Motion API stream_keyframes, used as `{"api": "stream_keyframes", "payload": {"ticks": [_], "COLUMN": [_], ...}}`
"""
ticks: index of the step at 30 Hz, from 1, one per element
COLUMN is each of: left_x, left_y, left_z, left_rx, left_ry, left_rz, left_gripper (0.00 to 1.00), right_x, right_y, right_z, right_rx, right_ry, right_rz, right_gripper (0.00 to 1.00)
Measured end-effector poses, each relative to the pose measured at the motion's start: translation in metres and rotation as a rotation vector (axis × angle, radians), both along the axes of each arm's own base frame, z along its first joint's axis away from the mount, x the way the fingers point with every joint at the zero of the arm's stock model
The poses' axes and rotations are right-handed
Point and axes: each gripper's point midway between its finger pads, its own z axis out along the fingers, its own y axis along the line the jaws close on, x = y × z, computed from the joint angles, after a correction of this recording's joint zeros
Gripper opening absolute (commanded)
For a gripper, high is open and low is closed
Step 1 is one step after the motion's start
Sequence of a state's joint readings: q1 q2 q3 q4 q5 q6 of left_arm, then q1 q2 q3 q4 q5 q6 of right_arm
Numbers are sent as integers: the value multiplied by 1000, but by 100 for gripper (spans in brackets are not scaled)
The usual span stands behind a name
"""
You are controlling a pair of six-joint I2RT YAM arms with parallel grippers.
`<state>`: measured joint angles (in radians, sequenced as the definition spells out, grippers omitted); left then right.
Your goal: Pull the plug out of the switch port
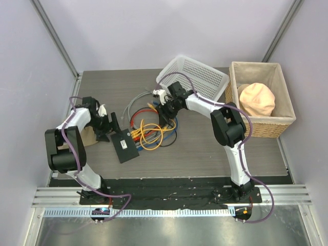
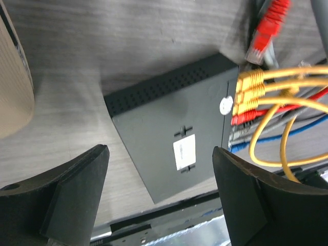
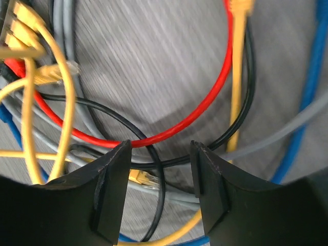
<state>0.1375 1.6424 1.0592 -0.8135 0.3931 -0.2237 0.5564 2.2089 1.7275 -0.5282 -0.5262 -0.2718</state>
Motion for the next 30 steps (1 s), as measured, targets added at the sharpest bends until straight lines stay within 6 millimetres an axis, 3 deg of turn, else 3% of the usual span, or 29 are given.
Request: {"api": "stream_keyframes", "payload": {"ticks": [2,8,16,19,22,25,30], "left_x": [5,19,44,46,46,48,48], "left_y": [0,-5,-53,-67,-68,-55,-13], "left_z": [-5,-18,-21,-21,-20,-17,14], "left_rx": [0,19,2,-3,12,47,104], "left_ry": [1,-13,-65,-82,-88,-95,-133], "left_rz": [8,-6,-150,-187,-196,-166,-52], "left_gripper": [85,84,84,86,87,88,87], "right_x": [-11,-49,-107,-116,-114,-103,-65], "right_y": [-5,-23,-47,-52,-56,-57,-36], "right_z": [-13,-15,-7,-1,6,20,81], "right_rx": [-6,-10,-42,-58,-79,-92,-38], "right_ry": [30,95,144,134,98,58,-63], "right_rz": [-7,-17,-7,-5,-4,-1,39], "right_gripper": [59,60,64,65,66,68,66]}}
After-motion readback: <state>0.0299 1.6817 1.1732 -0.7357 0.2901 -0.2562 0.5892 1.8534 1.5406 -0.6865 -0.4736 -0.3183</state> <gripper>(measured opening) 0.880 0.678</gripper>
